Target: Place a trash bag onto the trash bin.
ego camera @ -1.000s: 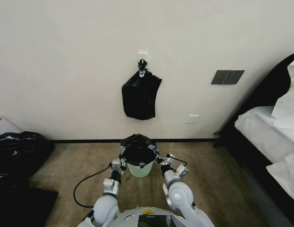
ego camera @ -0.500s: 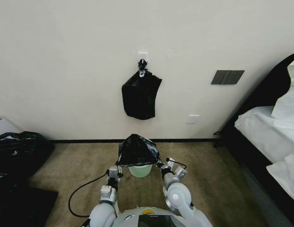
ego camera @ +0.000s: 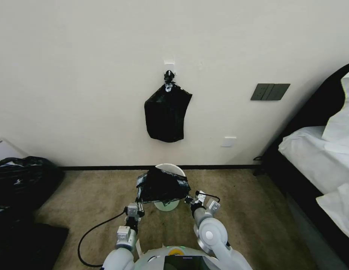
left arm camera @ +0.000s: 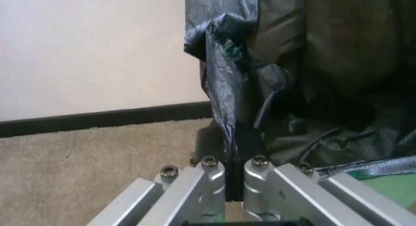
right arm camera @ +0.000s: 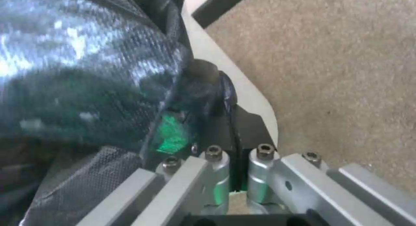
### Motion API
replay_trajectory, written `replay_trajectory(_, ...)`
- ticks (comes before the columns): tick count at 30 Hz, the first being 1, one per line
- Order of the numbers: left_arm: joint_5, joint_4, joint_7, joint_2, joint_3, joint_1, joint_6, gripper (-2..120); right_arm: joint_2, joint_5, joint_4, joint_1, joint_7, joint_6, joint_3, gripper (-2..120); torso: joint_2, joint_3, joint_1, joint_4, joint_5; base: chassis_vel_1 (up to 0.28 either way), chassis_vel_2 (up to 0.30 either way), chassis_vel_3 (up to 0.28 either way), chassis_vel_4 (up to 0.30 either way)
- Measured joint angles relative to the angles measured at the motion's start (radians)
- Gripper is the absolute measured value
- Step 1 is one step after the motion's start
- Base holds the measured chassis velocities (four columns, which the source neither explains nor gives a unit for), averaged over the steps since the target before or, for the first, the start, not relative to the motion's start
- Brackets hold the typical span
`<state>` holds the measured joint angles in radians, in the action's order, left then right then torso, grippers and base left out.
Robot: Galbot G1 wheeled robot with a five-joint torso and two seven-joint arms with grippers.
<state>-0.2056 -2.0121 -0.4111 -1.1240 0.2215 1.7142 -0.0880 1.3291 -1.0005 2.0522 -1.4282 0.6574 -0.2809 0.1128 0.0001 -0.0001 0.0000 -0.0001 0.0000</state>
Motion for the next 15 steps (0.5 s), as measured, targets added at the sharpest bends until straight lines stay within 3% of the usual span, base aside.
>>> replay_trajectory(15,-0.01,0.097,0.001,0.001,-0.052,-0.133,0.065,0,0.025,-0.002,-0.126,0.096,-0.01,-0.033,0.008,0,0.0,0.0,0.0,0.0001,-0.0001,0.0,0.0,0.0,0.0)
